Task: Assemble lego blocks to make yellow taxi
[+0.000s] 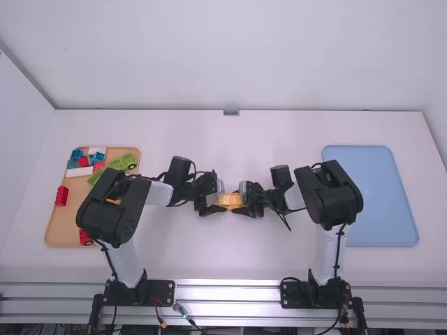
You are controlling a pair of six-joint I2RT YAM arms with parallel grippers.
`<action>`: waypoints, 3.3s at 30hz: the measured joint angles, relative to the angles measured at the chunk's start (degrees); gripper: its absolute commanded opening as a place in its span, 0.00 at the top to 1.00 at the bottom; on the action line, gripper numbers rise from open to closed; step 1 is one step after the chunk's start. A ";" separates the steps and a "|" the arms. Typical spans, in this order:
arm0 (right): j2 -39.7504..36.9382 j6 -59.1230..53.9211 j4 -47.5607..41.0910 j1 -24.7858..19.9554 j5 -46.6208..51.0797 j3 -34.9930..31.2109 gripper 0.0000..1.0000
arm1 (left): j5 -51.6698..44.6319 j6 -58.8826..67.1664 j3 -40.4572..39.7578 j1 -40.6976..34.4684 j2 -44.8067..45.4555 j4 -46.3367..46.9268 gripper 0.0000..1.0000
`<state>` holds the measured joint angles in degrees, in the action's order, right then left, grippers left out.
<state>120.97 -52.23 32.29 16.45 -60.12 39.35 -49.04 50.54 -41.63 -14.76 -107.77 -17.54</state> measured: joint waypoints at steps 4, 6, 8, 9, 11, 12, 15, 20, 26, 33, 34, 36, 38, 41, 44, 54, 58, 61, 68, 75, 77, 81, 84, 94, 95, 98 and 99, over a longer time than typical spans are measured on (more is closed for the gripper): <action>0.00 0.00 0.04 0.00 0.04 0.00 0.52 | -1.62 -0.20 0.00 -0.02 0.00 0.26 0.27; 0.00 -0.04 0.02 -0.02 0.13 0.00 0.52 | -2.16 0.07 0.00 -0.02 0.00 0.37 0.46; 0.00 -0.02 -0.13 0.00 0.09 0.00 0.52 | -2.38 0.07 0.00 -0.02 0.00 0.37 0.50; 0.00 -0.02 -0.13 0.00 0.09 0.00 0.52 | -2.38 -0.02 0.00 -0.04 0.00 0.50 0.51; 0.00 0.00 -0.13 0.00 0.07 0.00 0.52 | -2.38 -0.02 0.00 -0.04 0.00 0.63 0.51; 0.00 -0.04 -0.13 0.00 0.11 0.00 0.52 | -2.38 -0.02 0.00 -0.04 0.00 0.81 0.51; 0.00 0.04 -0.13 0.00 0.39 0.00 0.52 | -2.38 0.00 0.00 -0.04 0.00 1.31 0.51; 0.00 0.74 -0.07 0.81 1.38 0.00 0.53 | -2.84 0.09 0.00 -0.09 0.00 2.51 0.54; 0.00 0.83 0.09 1.18 1.62 0.00 0.54 | -5.25 1.81 -0.11 -0.09 0.00 4.46 0.59; 0.00 0.83 0.00 1.16 1.38 -0.09 0.57 | -5.42 1.99 -0.11 -0.09 0.00 4.44 0.62; 0.00 0.85 -0.02 1.18 1.33 -0.11 0.57 | -5.42 1.99 -0.11 -0.07 0.00 4.44 0.62; 0.00 0.87 0.04 1.16 1.36 -0.11 0.57 | -5.42 2.01 -0.11 -0.07 0.00 4.42 0.61; 0.00 0.87 0.07 1.16 1.36 -0.11 0.57 | -5.64 1.99 -0.11 -0.09 0.00 4.46 0.60; 0.00 0.85 0.04 1.16 1.38 -0.11 0.57 | -5.88 1.99 -0.11 -0.09 0.00 4.46 0.59; 0.00 0.87 0.04 1.18 1.38 -0.11 0.58 | -5.86 1.99 -0.11 -0.07 0.00 4.46 0.60; 0.00 0.87 0.09 1.16 1.40 -0.11 0.59 | -5.86 1.75 -0.11 -0.09 0.00 3.54 0.66; 0.00 0.83 0.07 1.16 1.36 -0.11 0.59 | -5.84 1.73 -0.11 -0.09 0.00 3.54 0.67; 0.00 0.87 0.02 1.16 1.33 -0.11 0.59 | -5.81 1.75 -0.11 -0.09 0.00 3.56 0.69; 0.00 0.87 0.07 1.16 1.33 -0.11 0.60 | -5.81 1.75 -0.11 -0.07 0.00 3.43 0.70; 0.00 1.03 0.26 1.11 1.81 -0.11 0.60 | -5.27 -0.13 -0.11 -0.46 0.00 1.18 0.69; 0.00 1.07 0.26 0.85 1.90 -0.11 0.60 | -4.83 -1.14 -0.11 -0.94 0.00 0.70 0.69; 0.00 1.07 0.31 0.57 2.08 -0.11 0.60 | -4.96 -1.92 -0.11 -1.31 -0.02 0.72 0.69; 0.00 1.05 0.28 0.59 2.05 -0.11 0.60 | -4.98 -2.16 -0.11 -1.31 -0.02 1.18 0.68; 0.00 0.96 0.09 0.68 2.03 -0.11 0.64 | -4.85 -1.46 -0.11 -1.36 -0.02 1.62 0.70; 0.00 0.96 0.11 0.70 2.03 -0.11 0.64 | -4.79 -1.46 -0.11 -1.36 -0.02 1.60 0.70; 0.00 0.79 0.33 0.81 2.16 -0.11 0.66 | -4.31 -1.46 -0.11 -1.38 -0.02 1.36 0.71; 0.00 0.70 0.33 0.79 2.16 -0.11 0.66 | -4.31 -1.46 -0.11 -1.38 -0.02 1.36 0.71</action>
<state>120.97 -51.53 32.62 17.23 -57.95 39.24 -53.34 49.08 -41.74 -16.14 -107.79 -16.19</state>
